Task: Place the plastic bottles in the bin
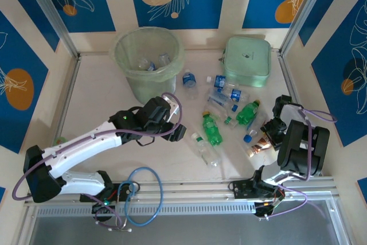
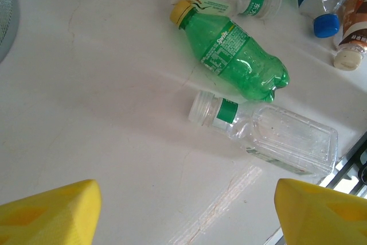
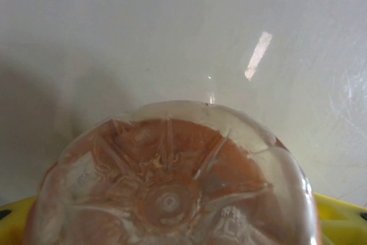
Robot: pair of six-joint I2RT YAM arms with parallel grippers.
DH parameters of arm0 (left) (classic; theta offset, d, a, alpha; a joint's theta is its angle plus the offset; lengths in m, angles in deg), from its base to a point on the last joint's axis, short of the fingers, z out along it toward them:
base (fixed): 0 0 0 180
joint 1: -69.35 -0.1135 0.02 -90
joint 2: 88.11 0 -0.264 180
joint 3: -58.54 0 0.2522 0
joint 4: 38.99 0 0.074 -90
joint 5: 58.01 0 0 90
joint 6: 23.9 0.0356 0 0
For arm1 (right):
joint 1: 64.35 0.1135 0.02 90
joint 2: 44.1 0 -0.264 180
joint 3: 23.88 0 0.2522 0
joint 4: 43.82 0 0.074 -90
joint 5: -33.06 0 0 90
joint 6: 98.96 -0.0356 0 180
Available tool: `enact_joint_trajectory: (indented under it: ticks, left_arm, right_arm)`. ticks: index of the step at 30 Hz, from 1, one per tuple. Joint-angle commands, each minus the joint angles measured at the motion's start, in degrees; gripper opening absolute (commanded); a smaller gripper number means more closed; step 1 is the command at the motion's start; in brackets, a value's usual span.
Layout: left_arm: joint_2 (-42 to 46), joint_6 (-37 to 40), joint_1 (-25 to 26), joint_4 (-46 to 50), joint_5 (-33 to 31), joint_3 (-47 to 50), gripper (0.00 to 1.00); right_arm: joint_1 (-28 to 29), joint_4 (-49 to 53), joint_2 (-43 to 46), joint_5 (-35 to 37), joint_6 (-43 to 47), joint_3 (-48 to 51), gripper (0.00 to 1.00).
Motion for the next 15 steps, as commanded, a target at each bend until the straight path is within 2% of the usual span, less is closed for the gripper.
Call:
enact_joint_trajectory:
  ticks: [1,7,15]
  left_arm:
    - [0.4,0.5,0.2,-0.1,-0.1,-0.3,0.79]
    - [1.0,0.5,0.2,0.3,-0.8,-0.6,0.8]
    - [1.6,-0.7,0.2,-0.6,-1.2,2.2,0.8]
  right_arm:
    - [1.7,1.5,5.0,-0.8,0.2,0.6,0.62]
    - [7.0,7.9,15.5,-0.4,0.4,-2.5,0.62]
    - [20.2,9.7,28.8,-3.5,-1.4,-8.6,0.62]
